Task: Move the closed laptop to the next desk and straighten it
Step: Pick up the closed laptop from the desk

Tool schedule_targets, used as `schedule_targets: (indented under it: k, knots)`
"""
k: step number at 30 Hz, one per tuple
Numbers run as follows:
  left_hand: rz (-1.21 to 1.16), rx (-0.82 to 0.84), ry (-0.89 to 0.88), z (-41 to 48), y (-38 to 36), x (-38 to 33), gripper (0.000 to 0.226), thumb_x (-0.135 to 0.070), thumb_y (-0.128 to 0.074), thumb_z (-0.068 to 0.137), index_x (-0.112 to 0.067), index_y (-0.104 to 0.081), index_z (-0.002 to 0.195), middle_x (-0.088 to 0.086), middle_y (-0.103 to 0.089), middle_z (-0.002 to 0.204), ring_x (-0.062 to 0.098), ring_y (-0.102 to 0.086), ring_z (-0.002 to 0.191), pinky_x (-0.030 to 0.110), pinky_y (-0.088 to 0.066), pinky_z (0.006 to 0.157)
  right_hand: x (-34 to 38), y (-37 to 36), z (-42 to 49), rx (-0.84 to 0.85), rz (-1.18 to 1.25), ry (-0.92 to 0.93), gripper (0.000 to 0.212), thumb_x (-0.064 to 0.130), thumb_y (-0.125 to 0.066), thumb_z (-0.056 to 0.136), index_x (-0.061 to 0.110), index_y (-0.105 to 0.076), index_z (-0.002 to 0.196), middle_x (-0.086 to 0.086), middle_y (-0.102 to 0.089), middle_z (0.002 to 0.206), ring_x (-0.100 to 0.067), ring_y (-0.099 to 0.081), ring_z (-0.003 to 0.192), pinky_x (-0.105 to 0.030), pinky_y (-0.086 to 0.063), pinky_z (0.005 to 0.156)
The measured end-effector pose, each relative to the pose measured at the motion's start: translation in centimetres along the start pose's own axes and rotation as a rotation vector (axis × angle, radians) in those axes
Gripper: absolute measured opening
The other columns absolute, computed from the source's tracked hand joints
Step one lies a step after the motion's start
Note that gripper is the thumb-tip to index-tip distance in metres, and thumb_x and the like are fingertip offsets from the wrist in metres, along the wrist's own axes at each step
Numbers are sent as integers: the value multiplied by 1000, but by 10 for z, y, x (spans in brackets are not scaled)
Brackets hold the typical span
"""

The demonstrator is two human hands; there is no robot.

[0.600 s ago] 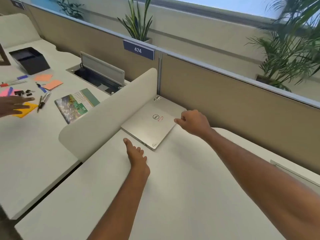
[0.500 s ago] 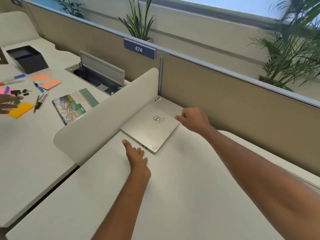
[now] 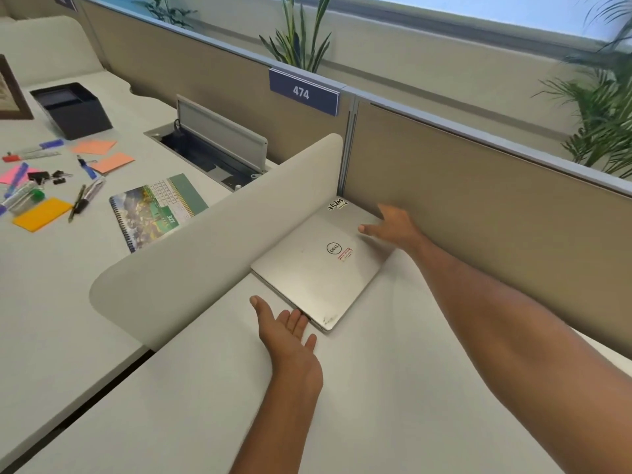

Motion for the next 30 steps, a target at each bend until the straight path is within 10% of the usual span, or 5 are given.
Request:
schedule_targets:
  k: [3,8,13,19,30]
  knots:
    - [7,6,18,1,3,-5,114,-89,-38,95,-1,-38,168,17,-55,163,29,-53,153,49,-34,129,-1,-5,13,37,67,-39,66,47,-83,92,-1,-65,133,-18,-69,134,-37,-62,131,-42,-51,100]
    - [-1,10,46,1,4,-8,114,-89,-39,95,0,-40,167,18,-55,163,30,-52,154,50,-33,131,2,-17,22,18,105,-71,50,53,-83,88,20,-49,70,5,-53,74,-26,-55,83,-29,-38,57]
    - [-13,8,61,2,3,-8,107,-82,-43,99,1,-40,167,18,-55,163,29,-53,153,50,-34,129,-7,-33,40,8,45,-96,67,86,-62,53,22,-53,73,-10,-73,105,-34,-70,107,-46,-60,90]
    - [-19,18,55,-4,3,-7,104,-81,-38,101,0,-44,165,16,-58,162,28,-54,152,48,-34,126,14,-26,21,-15,4,-151,69,73,-69,79,15,-72,117,-11,-64,141,-35,-51,141,-47,-44,114]
    - [-7,27,116,-1,10,-11,97,-77,-49,100,1,-54,157,17,-62,153,29,-58,146,55,-40,126,-3,-27,30,-97,53,-297,84,84,-65,73,14,-76,118,-16,-65,141,-41,-51,138,-50,-39,114]
Point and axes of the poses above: each hand's wrist, its own z-axis towards the middle knuckle, its own y-axis out of the back of the hand, x = y × z, the point moved 8 cm from there along z, towards the middle knuckle
